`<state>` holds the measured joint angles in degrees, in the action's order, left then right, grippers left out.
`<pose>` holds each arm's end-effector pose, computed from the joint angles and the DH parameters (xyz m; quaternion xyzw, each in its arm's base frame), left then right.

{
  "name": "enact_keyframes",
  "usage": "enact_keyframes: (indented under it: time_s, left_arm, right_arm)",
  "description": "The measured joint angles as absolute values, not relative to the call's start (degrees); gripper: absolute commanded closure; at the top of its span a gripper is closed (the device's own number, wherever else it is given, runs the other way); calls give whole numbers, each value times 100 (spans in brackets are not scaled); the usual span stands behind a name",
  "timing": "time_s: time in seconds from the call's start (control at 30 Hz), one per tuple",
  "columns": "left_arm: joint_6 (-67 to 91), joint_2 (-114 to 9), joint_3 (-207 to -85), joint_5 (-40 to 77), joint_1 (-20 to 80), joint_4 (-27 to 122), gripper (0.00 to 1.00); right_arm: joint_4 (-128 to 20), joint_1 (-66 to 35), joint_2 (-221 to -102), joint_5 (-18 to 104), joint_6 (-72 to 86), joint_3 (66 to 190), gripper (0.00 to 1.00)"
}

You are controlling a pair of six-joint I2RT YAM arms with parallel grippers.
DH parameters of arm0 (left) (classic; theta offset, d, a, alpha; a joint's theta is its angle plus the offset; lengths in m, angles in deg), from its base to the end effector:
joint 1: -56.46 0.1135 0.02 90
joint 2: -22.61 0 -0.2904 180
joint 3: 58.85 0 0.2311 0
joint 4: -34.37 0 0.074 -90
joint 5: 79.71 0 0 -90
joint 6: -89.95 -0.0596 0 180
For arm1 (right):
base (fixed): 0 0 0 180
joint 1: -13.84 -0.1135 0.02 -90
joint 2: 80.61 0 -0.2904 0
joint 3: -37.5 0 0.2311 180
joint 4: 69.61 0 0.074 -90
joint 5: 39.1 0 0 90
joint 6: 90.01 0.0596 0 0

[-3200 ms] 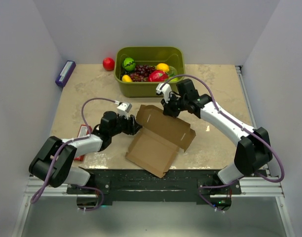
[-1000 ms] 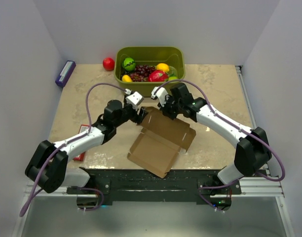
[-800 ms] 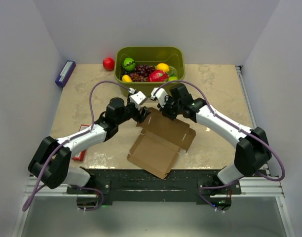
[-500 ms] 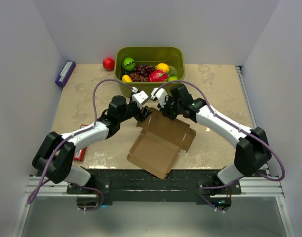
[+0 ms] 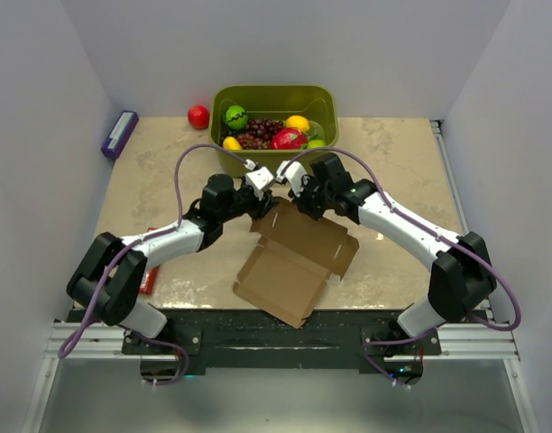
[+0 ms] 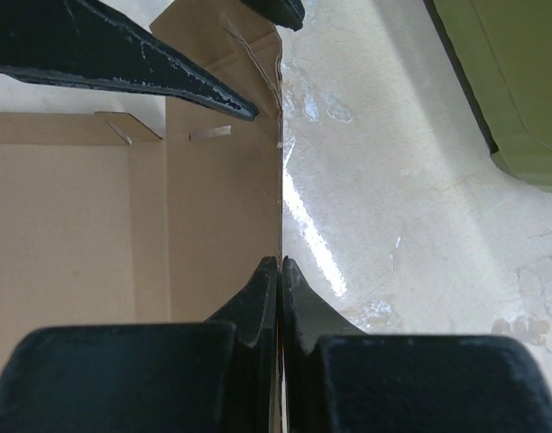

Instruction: Fold the paper box

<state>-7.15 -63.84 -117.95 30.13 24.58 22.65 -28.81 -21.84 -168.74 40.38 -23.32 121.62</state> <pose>0.2717 -0.1928 0.2621 0.3600 0.7051 -0.2618 0.5520 0.2659 0.2043 0.2941 -0.4833 0.7829 0.1254 0.3713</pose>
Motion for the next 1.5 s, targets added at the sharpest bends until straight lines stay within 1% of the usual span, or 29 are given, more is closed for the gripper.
enact_keyframes:
  time_s: [0.03, 0.1, 0.13, 0.17, 0.3, 0.33, 0.4, 0.43, 0.47, 0.5, 0.53, 0.6, 0.63, 0.7, 0.73, 0.83, 1.0, 1.07, 1.17, 1.2, 1.23, 1.33, 1.43, 1.5]
  left_arm:
    - [-712, -6397, -11795, 3026, 2458, 2250, 66]
    - [-710, -6408, -11795, 3039, 2458, 2232, 69]
    - [-710, -6408, -11795, 3050, 2458, 2228, 74]
    - [-710, -6408, -11795, 3056, 2458, 2224, 76]
    - [-688, -6417, -11795, 3098, 2458, 2206, 85]
    - [-684, -6419, -11795, 3113, 2456, 2206, 90]
    - [-669, -6419, -11795, 3122, 2452, 2204, 95]
    - [-673, -6419, -11795, 3150, 2449, 2204, 99]
    - [-677, -6419, -11793, 3155, 2436, 2199, 100]
    - [-695, -6419, -11793, 3150, 2412, 2195, 100]
    - [-717, -6419, -11789, 3131, 2379, 2191, 100]
    - [-752, -6419, -11765, 3082, 2338, 2180, 100]
    - [-774, -6417, -11743, 3041, 2310, 2165, 100]
    - [-830, -6391, -11679, 2886, 2231, 2149, 100]
    - [-863, -6343, -11601, 2742, 2187, 2140, 100]
    - [-865, -6174, -11343, 2451, 2052, 2086, 100]
    - [-776, -5801, -10722, 1928, 2006, 1826, 100]
    - [-704, -5683, -10563, 1740, 2006, 1706, 100]
    - [-610, -5593, -10473, 1465, 2004, 1528, 100]
    - [-553, -5576, -10460, 1356, 2004, 1437, 100]
    - [-520, -5560, -10451, 1262, 2004, 1371, 100]
    - [-380, -5547, -10460, 842, 2001, 1264, 100]
    - [-256, -5547, -10497, 457, 2001, 1277, 100]
    - [-231, -5547, -10506, 346, 2004, 1225, 100]
  right_arm:
    - [-2876, -2186, -16874, 4058, -2335, 12162, 100]
    - [-2876, -2186, -16874, 4088, -2343, 12160, 100]
    - [-2876, -2186, -16874, 4090, -2345, 12160, 100]
    - [-2881, -2186, -16874, 4093, -2345, 12160, 100]
    - [-2894, -2184, -16874, 4117, -2343, 12160, 100]
    - [-2905, -2184, -16874, 4130, -2341, 12160, 100]
    - [-2929, -2184, -16872, 4143, -2341, 12160, 98]
    - [-2955, -2182, -16874, 4156, -2332, 12160, 94]
    - [-2975, -2180, -16874, 4182, -2317, 12160, 92]
    - [-2979, -2180, -16874, 4204, -2308, 12160, 89]
    - [-2979, -2180, -16872, 4224, -2297, 12160, 80]
    - [-2997, -2180, -16868, 4246, -2260, 12149, 74]
    - [-2999, -2180, -16861, 4257, -2247, 12134, 66]
    - [-3003, -2180, -16842, 4285, -2182, 12092, 59]
    - [-3010, -2180, -16815, 4318, -2168, 12059, 51]
    - [-3086, -2184, -16636, 4447, -1980, 11998, 43]
    - [-3303, -2189, -16022, 4860, -1250, 11941, 36]
    - [-3410, -2189, -15690, 5048, -752, 11889, 36]
    - [-3528, -2189, -15226, 5135, 100, 11799, 41]
    - [-3633, -2186, -15069, 5050, 443, 11725, 44]
    - [-3703, -2189, -14955, 4965, 712, 11662, 45]
    - [-4227, -2191, -14564, 4630, 1912, 11176, 44]
    - [-5097, -2206, -14072, 4370, 3431, 10269, 43]
    - [-5528, -2208, -13891, 4346, 4190, 9830, 39]
